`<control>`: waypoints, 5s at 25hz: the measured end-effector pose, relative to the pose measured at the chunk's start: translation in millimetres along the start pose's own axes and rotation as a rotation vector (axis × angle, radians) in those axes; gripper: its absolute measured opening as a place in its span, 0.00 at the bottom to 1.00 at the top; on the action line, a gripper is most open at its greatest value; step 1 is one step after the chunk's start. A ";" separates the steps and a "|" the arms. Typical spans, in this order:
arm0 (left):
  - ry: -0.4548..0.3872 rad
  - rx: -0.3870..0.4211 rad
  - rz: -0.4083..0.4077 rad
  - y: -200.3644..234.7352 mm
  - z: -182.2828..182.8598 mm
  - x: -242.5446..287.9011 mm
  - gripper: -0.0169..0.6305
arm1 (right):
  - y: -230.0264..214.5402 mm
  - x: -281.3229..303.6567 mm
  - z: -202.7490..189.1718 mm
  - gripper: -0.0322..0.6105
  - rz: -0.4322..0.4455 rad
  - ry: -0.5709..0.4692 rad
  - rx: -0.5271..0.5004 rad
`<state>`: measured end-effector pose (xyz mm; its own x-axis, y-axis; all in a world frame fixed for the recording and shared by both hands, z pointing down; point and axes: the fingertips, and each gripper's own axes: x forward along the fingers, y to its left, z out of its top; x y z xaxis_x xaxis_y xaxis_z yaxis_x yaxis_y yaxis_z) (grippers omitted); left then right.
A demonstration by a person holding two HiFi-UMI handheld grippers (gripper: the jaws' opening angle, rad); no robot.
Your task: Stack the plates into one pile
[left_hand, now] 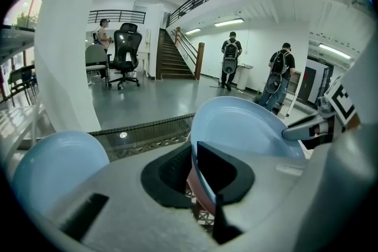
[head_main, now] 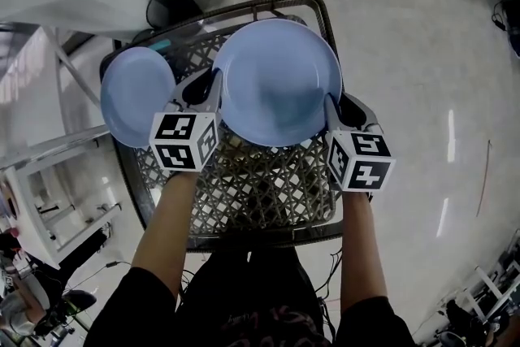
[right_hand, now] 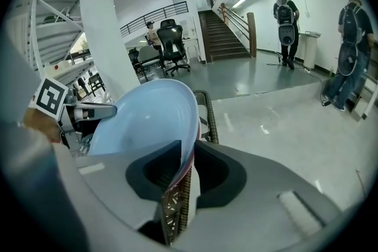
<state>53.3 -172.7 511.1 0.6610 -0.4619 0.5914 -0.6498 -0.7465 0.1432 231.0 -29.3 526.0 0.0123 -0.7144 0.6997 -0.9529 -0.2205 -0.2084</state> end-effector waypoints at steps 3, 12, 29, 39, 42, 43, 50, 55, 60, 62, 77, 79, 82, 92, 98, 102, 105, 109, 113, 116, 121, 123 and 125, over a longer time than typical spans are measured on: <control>0.003 0.002 0.006 0.8 -2.1 0.7 0.07 | 0.4 1.2 0.0 0.18 0.002 0.001 -0.013; 0.020 -0.011 0.013 1.9 -11.9 6.7 0.08 | -1.2 5.7 -2.4 0.20 0.006 0.004 -0.019; 0.014 0.009 0.045 4.2 -14.5 -0.8 0.10 | -8.8 -4.3 3.6 0.18 0.000 -0.051 -0.007; -0.015 -0.004 0.065 17.5 -7.7 -31.7 0.02 | 10.5 -14.8 18.1 0.06 -0.011 -0.076 -0.042; -0.022 -0.018 0.085 28.9 -9.7 -43.6 0.02 | 26.7 -12.3 22.0 0.06 0.015 -0.079 -0.057; -0.026 -0.022 0.090 32.6 -9.7 -47.0 0.02 | 31.8 -11.0 23.6 0.06 0.023 -0.080 -0.061; -0.058 -0.066 0.150 66.2 -16.1 -82.3 0.02 | 78.5 -4.1 33.3 0.06 0.088 -0.078 -0.117; -0.067 -0.100 0.195 102.5 -30.7 -112.3 0.02 | 130.6 6.7 33.7 0.06 0.146 -0.071 -0.154; -0.071 -0.142 0.264 143.5 -49.7 -147.6 0.02 | 188.8 24.7 34.8 0.06 0.230 -0.056 -0.199; -0.068 -0.165 0.293 163.3 -59.1 -165.4 0.02 | 214.2 30.1 34.5 0.06 0.259 -0.048 -0.214; -0.035 -0.239 0.355 238.2 -99.6 -208.0 0.03 | 283.4 52.6 26.8 0.06 0.294 -0.012 -0.256; -0.014 -0.246 0.355 243.6 -103.9 -206.5 0.05 | 285.6 54.1 26.6 0.06 0.292 -0.010 -0.260; 0.022 -0.279 0.360 253.0 -114.4 -202.2 0.11 | 281.9 56.9 24.7 0.06 0.284 -0.005 -0.258; 0.119 -0.388 0.320 277.2 -139.1 -176.7 0.29 | 267.2 58.1 20.1 0.06 0.254 0.001 -0.252; 0.133 -0.417 0.286 280.6 -142.1 -159.7 0.25 | 256.5 62.0 19.9 0.06 0.239 0.003 -0.248; 0.144 -0.393 0.289 280.2 -140.0 -155.0 0.18 | 250.4 62.0 19.6 0.06 0.229 0.006 -0.249; 0.139 -0.410 0.298 282.4 -139.2 -153.8 0.15 | 246.7 62.7 19.3 0.06 0.221 0.007 -0.248; 0.112 -0.447 0.302 283.3 -135.4 -156.5 0.13 | 246.6 62.3 18.1 0.06 0.220 0.011 -0.246; 0.041 -0.514 0.278 284.4 -122.0 -162.0 0.08 | 249.1 60.8 19.3 0.06 0.223 0.009 -0.246; -0.008 -0.526 0.264 284.3 -110.4 -165.1 0.06 | 250.8 60.3 19.9 0.06 0.226 0.008 -0.244; -0.052 -0.541 0.256 282.7 -102.4 -170.9 0.05 | 253.2 60.2 19.4 0.06 0.230 0.006 -0.242; -0.058 -0.520 0.256 281.6 -98.7 -172.9 0.05 | 253.5 60.7 20.3 0.06 0.232 0.003 -0.241; -0.059 -0.510 0.255 281.3 -94.9 -174.2 0.05 | 253.6 59.7 22.3 0.06 0.230 -0.001 -0.240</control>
<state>-280.2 -256.8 523.7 0.4699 -0.6343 0.6139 -0.8806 -0.2892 0.3753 -3.1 -142.7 499.7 -0.2118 -0.7277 0.6524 -0.9748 0.1099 -0.1939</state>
